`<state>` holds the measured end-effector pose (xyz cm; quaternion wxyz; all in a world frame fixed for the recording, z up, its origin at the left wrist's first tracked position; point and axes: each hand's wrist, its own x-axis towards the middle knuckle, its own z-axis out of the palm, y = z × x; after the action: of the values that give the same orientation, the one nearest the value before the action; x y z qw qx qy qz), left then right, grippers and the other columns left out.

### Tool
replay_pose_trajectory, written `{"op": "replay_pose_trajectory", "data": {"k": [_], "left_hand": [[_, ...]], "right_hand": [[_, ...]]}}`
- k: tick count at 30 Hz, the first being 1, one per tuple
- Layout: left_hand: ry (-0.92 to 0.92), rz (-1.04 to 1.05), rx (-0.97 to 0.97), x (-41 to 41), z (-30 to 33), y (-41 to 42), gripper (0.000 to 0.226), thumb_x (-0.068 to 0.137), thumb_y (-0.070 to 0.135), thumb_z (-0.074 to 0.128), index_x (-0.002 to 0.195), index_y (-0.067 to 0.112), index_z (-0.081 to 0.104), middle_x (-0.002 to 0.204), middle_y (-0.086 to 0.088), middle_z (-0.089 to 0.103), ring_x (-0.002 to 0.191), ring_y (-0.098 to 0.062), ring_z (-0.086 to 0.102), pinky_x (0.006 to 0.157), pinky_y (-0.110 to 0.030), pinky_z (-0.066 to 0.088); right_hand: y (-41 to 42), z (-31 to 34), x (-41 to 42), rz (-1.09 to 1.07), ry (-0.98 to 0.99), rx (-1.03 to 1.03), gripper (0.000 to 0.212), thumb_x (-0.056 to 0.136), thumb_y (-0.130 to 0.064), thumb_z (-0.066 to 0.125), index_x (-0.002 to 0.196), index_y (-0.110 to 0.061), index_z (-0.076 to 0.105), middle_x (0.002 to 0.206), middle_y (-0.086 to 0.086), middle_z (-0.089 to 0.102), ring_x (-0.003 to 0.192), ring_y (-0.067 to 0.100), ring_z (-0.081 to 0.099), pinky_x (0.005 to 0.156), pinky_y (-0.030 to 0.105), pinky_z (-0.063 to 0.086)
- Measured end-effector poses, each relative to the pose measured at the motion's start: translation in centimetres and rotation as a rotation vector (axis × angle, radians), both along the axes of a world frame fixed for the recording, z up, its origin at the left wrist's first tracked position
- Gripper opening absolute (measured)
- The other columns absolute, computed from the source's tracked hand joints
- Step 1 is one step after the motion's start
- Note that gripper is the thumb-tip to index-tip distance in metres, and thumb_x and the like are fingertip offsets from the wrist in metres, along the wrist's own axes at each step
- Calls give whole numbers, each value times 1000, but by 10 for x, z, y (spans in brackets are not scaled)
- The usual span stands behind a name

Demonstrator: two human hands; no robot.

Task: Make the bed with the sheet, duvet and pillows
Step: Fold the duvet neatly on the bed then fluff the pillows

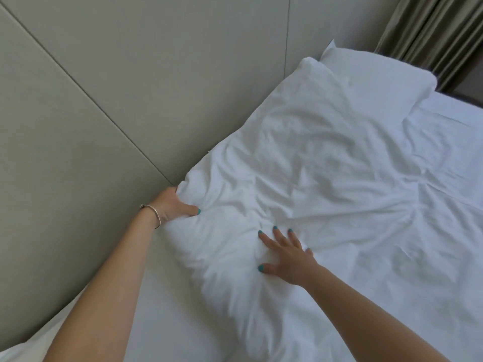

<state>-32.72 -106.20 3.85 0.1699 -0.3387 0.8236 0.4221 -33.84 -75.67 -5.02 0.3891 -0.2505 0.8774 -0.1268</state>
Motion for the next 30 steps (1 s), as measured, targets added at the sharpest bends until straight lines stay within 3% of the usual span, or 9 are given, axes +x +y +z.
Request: {"op": "replay_pose_trajectory", "data": {"k": [4,8,12,15,19,24,26,28,30], "left_hand": [[177,-78,145,-13,22,70,40,52,15,73,91,23,63,85,9,69,76,-10,65,59,-19,51],[289,-322,263,-7,24,171,52,59,5,71,107,22,61,84,19,70,79,5,65,64,-10,47],[317,-566,370,21,22,271,73,66,2,67,120,46,49,121,13,63,106,1,62,88,-16,48],[334,-740,413,45,21,346,69,65,8,63,119,50,51,125,6,61,112,-7,60,94,-26,49],[320,-998,452,82,14,454,60,66,7,60,103,54,55,125,3,55,108,-8,60,86,-20,48],[218,-1375,357,150,-40,564,51,63,11,56,110,29,61,150,15,33,136,-3,37,100,-17,39],[184,-1436,255,186,-68,592,68,63,16,56,130,26,54,155,23,19,144,4,14,114,-25,27],[89,-1458,114,217,-88,611,82,68,17,55,146,31,34,156,26,0,140,11,-8,120,-46,7],[-3,-1481,30,227,-97,625,72,73,19,56,141,31,35,153,28,-7,139,10,-12,117,-54,-1]], "right_hand": [[23,22,2,-230,-46,-277,75,91,-57,53,152,-45,11,161,-12,11,148,14,14,115,39,26],[72,63,0,-751,-132,-684,67,85,-59,58,145,-42,34,147,-15,39,126,6,48,93,15,41],[145,102,-5,-940,-269,-807,86,72,-76,60,147,-51,24,147,-17,37,128,10,45,108,40,40],[202,124,6,-927,-232,-910,97,72,-60,76,148,-49,17,149,-20,34,132,4,42,110,38,40],[295,129,52,-1107,-10,-720,126,70,-35,84,147,-49,-15,146,-14,33,127,12,46,106,34,42],[421,76,158,-1312,93,-417,105,75,-15,63,143,-62,-2,105,1,66,85,20,64,81,37,54],[452,46,193,-1329,26,-391,100,76,-7,56,146,-58,5,117,0,65,86,17,62,76,24,52],[469,17,215,-1319,-6,-393,97,78,-1,52,148,-53,9,136,-3,54,94,14,58,66,8,42],[476,-9,224,-1336,-17,-457,98,77,1,51,148,-53,9,144,-4,47,108,14,56,66,2,38]]}}
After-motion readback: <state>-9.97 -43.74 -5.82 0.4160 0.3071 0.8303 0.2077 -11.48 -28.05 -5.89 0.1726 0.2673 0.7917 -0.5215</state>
